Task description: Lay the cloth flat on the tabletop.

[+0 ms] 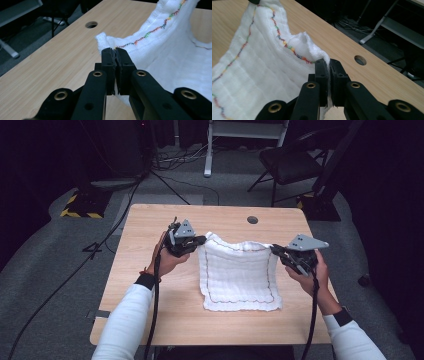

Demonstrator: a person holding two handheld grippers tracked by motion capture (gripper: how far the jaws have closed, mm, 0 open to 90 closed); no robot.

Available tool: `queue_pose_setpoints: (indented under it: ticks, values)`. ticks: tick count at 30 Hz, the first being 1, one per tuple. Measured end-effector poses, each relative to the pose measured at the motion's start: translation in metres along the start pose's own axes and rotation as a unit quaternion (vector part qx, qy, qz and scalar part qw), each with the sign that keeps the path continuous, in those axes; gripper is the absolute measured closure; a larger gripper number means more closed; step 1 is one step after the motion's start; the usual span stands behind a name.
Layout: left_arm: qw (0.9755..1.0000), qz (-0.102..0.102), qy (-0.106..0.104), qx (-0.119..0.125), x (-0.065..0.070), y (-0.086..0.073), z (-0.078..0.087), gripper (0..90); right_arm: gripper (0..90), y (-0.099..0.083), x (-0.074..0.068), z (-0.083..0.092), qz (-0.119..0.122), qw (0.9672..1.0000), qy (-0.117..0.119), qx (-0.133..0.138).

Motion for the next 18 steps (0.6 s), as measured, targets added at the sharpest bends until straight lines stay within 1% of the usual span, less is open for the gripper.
queue_pose_setpoints:
  ticks: [1, 2, 3, 4, 5, 6, 7, 8, 9, 10, 11, 12, 13, 14, 15, 16, 17, 18]
  values:
    - [0.9999, 0.010, 0.009, 0.002, -0.006, -0.003, -0.007, 86.4, 85.9, 0.000, 0.004, -0.008, -0.002, 1.0000, -0.004, -0.005]
    - [0.9999, 0.010, 0.009, 0.002, -0.006, -0.003, -0.007, 86.3, 85.9, 0.000, 0.004, -0.008, -0.002, 1.0000, -0.004, -0.005]
    - [0.9997, 0.017, 0.017, -0.002, -0.012, -0.006, -0.014, 86.3, 85.9, -0.001, 0.008, -0.017, -0.004, 0.9999, -0.007, -0.011]
    - [0.9990, 0.031, 0.033, -0.007, -0.023, -0.011, -0.028, 86.0, 85.8, -0.003, 0.017, -0.036, -0.010, 0.9996, -0.014, -0.023]
    - [0.9983, 0.036, 0.044, -0.011, -0.028, -0.013, -0.035, 85.2, 85.8, -0.004, 0.021, -0.046, -0.018, 0.9994, -0.015, -0.025]
    - [0.9983, 0.036, 0.044, -0.011, -0.028, -0.013, -0.035, 82.6, 85.8, -0.004, 0.021, -0.046, -0.018, 0.9994, -0.015, -0.025]
    - [0.9974, 0.044, 0.055, -0.016, -0.032, -0.015, -0.042, 82.6, 85.8, -0.005, 0.025, -0.056, -0.022, 0.9991, -0.018, -0.033]
    - [0.9964, 0.052, 0.064, -0.022, -0.037, -0.018, -0.049, 78.8, 85.4, -0.006, 0.030, -0.067, -0.022, 0.9986, -0.026, -0.041]
    - [0.9948, 0.063, 0.074, -0.030, -0.041, -0.021, -0.055, 73.9, 83.0, -0.007, 0.034, -0.079, -0.021, 0.9980, -0.035, -0.047]
    - [0.9914, 0.076, 0.094, -0.051, -0.045, -0.028, -0.067, 60.1, 72.8, -0.015, 0.045, -0.103, -0.028, 0.9949, -0.064, -0.072]
    - [0.9905, 0.082, 0.094, -0.058, -0.045, -0.032, -0.071, 54.2, 70.7, -0.021, 0.049, -0.113, -0.032, 0.9926, -0.073, -0.092]
    - [0.9904, 0.087, 0.085, -0.065, -0.042, -0.035, -0.075, 49.4, 68.9, -0.026, 0.050, -0.120, -0.036, 0.9917, -0.071, -0.100]
    - [0.9904, 0.087, 0.085, -0.065, -0.042, -0.035, -0.075, 46.5, 67.6, -0.031, 0.050, -0.124, -0.045, 0.9912, -0.064, -0.107]
    - [0.9911, 0.079, 0.074, -0.079, -0.035, -0.039, -0.079, 42.6, 66.2, -0.035, 0.049, -0.126, -0.045, 0.9910, -0.060, -0.111]
    - [0.9911, 0.079, 0.074, -0.079, -0.035, -0.039, -0.079, 38.5, 66.2, -0.035, 0.049, -0.126, -0.045, 0.9910, -0.060, -0.111]
    - [0.9908, 0.069, 0.059, -0.101, -0.026, -0.045, -0.081, 35.8, 61.8, -0.044, 0.045, -0.126, -0.045, 0.9912, -0.045, -0.116]
    - [0.9908, 0.069, 0.059, -0.101, -0.026, -0.045, -0.081, 32.8, 61.8, -0.044, 0.045, -0.126, -0.045, 0.9912, -0.045, -0.116]
    - [0.9908, 0.064, 0.055, -0.106, -0.021, -0.047, -0.081, 30.5, 58.7, -0.053, 0.042, -0.122, -0.042, 0.9909, -0.036, -0.123]
Point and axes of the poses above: each handheld gripper's, and its own axes: z roughly backward along the jaws, y roughly out of its top, x roughly to its right, the point moved 8 cm from there along -z, roughly forward along the jaws, and after that the axes turned 4 degrees about -y, right-handed, at the moved point
